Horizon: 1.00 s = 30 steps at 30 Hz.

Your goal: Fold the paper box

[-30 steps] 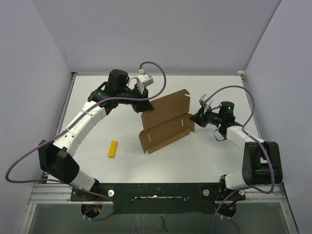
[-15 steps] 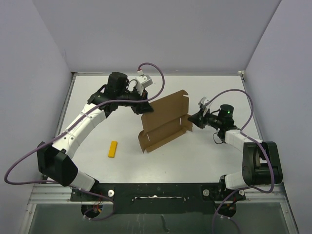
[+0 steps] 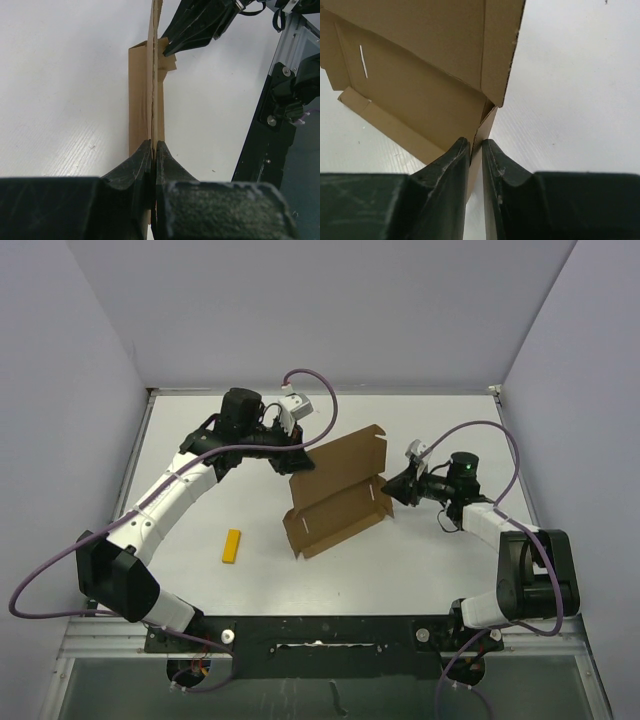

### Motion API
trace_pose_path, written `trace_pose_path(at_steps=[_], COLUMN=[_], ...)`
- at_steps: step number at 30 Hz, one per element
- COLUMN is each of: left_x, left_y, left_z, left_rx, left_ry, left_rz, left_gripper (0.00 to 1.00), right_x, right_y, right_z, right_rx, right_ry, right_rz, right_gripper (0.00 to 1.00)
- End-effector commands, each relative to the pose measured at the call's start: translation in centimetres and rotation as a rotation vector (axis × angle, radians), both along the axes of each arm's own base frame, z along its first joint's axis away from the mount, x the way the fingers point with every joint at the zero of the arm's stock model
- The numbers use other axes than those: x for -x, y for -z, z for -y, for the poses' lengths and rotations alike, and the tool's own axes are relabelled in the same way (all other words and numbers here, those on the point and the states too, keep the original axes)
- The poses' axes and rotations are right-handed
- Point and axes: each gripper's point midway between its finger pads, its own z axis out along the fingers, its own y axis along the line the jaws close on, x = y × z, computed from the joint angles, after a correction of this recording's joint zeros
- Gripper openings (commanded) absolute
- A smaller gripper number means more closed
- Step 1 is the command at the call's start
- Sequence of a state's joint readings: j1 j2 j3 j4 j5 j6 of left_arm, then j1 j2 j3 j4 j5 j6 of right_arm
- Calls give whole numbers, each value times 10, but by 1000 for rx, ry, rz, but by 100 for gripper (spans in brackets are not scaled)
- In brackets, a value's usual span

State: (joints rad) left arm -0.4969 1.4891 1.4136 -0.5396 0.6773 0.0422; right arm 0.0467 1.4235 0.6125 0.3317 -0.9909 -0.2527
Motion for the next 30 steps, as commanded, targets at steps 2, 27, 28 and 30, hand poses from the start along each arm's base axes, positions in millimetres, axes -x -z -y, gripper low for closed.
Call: trace_pose_path(at_steps=[2, 27, 28, 30], left_x=[5, 2, 2, 2], left_y=[-26, -25, -26, -27], left_z=[1, -1, -1, -1], left_rx=[38, 13, 14, 14], left_ry=[19, 31, 33, 32], left_rz=[91, 125, 128, 129], left_gripper=[0, 0, 0, 0], right_x=[4, -19, -26, -38], right_y=[-21, -58, -49, -30], right_z=[-12, 59, 66, 76], right_rx=[-49, -71, -60, -35], right_ry=[-103, 65, 123, 204], right_rz=[11, -164, -189, -242], right_gripper=[22, 43, 34, 17])
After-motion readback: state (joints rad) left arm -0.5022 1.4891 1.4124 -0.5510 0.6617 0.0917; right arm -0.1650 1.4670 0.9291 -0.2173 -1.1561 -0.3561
